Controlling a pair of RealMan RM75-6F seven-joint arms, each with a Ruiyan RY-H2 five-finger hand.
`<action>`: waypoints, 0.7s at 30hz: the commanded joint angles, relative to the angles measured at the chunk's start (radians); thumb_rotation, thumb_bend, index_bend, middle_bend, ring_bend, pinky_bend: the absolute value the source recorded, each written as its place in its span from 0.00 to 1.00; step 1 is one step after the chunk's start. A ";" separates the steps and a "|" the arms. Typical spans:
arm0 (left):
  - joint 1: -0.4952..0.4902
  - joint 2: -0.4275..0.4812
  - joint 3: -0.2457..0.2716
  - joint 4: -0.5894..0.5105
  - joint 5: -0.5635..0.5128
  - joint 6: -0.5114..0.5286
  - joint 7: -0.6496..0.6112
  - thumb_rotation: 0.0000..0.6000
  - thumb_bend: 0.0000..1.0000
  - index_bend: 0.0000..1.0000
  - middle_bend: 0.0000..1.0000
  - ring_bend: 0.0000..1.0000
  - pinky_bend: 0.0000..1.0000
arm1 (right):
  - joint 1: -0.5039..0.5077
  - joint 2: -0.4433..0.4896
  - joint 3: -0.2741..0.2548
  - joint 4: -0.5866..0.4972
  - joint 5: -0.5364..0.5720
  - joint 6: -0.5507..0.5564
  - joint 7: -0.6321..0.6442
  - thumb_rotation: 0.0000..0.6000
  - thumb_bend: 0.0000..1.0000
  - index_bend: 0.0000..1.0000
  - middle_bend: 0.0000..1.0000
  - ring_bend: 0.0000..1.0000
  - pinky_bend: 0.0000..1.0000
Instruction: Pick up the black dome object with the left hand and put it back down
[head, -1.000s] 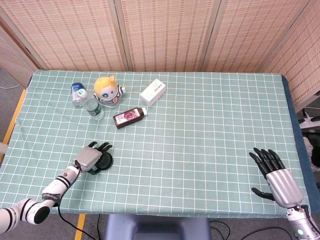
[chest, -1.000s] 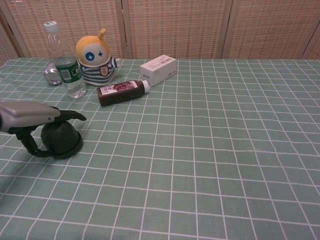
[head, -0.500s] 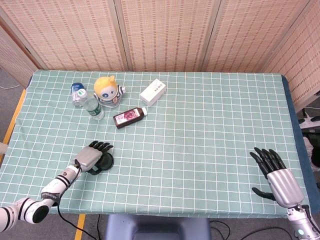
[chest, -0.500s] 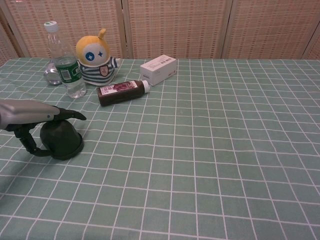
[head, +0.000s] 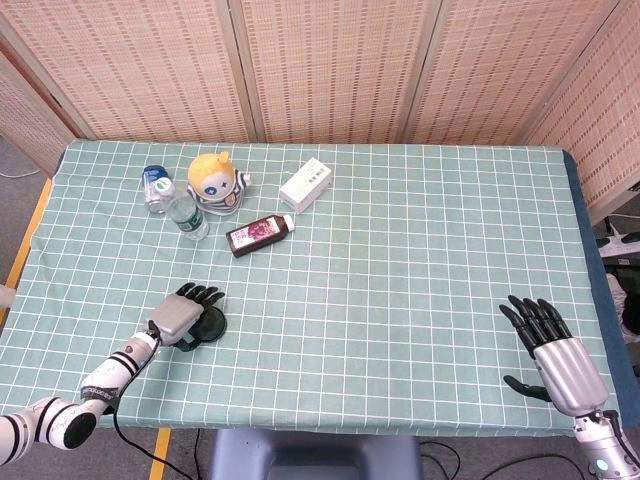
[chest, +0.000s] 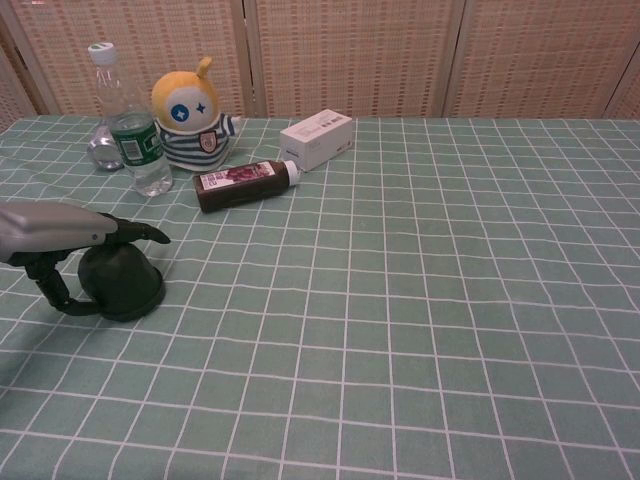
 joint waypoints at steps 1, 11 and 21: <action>-0.001 -0.002 0.008 0.000 -0.013 -0.005 0.010 1.00 0.32 0.00 0.00 0.00 0.01 | -0.001 0.001 0.000 0.000 -0.001 0.002 0.001 1.00 0.00 0.00 0.00 0.00 0.00; 0.002 -0.019 -0.003 0.005 -0.039 0.020 0.009 1.00 0.26 0.00 0.00 0.00 0.02 | -0.002 0.001 0.002 0.000 -0.002 0.007 0.000 1.00 0.00 0.00 0.00 0.00 0.00; 0.010 0.024 0.002 -0.045 -0.015 0.048 0.006 1.00 0.26 0.00 0.00 0.00 0.01 | -0.001 -0.003 0.003 0.002 -0.004 0.008 0.001 1.00 0.00 0.00 0.00 0.00 0.00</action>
